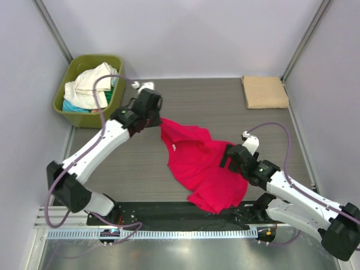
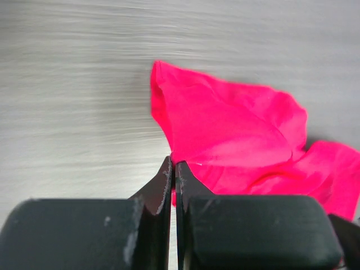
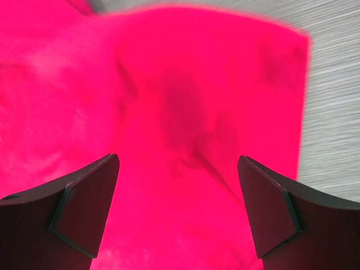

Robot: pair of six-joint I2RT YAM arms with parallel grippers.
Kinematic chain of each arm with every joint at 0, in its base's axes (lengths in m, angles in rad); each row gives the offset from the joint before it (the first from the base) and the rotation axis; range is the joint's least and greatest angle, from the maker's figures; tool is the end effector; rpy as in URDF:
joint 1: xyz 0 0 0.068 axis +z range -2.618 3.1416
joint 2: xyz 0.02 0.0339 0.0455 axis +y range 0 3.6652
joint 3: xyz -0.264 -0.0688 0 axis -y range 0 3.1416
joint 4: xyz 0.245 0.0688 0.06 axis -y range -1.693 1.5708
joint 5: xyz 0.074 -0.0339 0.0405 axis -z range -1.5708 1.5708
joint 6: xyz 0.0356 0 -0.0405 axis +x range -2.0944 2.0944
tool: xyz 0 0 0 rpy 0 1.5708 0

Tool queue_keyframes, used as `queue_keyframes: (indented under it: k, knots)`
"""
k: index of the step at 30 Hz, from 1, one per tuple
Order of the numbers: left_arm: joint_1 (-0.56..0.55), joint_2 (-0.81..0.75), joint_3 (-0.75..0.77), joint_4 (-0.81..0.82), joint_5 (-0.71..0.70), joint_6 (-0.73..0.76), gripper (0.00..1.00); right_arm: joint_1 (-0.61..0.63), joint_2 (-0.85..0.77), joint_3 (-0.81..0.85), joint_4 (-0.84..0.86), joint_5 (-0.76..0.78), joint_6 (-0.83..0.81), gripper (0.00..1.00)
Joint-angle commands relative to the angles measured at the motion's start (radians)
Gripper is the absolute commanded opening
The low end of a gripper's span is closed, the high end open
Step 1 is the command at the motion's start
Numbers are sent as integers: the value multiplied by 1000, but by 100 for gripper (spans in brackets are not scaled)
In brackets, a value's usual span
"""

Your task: Fold and stack the t-shirts

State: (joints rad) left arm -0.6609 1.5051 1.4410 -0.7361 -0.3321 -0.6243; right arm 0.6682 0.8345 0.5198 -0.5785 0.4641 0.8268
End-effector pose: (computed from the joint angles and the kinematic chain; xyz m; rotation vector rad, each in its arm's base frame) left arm 0.2645 -0.1909 0.3439 -0.1154 2.3270 -0.2531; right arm 0.1359 0.0870 0.2079 0.3794 2.3159 0.1549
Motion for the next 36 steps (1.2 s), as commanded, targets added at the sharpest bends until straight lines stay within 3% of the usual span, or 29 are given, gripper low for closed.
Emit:
queue_keyframes:
  k: [1, 10, 13, 19, 23, 31, 34, 35, 36]
  knots:
    - [137, -129, -82, -112, -32, -23, 0, 66, 34, 25, 61, -15, 23, 92]
    - [185, -226, -154, -163, 28, 47, 0, 88, 175, 31, 212, 11, 0, 94]
    - [187, -223, -157, -187, 42, 83, 0, 39, 211, 74, 233, 28, -32, 94]
    - [187, -243, -178, -186, 33, 127, 0, -211, 296, 86, 281, -102, -67, 84]
    - [188, -244, -224, -154, 42, 132, 0, -226, 434, 112, 330, -146, -115, 78]
    - [244, -252, -258, -128, 96, 141, 0, -219, 538, 60, 488, -315, -109, 68]
    - [257, -250, -260, -126, 110, 144, 0, -217, 606, 65, 508, -347, -121, 51]
    - [261, -249, -261, -126, 114, 144, 0, -217, 618, 62, 519, -367, -123, 32]
    - [267, -250, -263, -123, 116, 146, 0, -216, 629, 57, 538, -377, -121, 24]
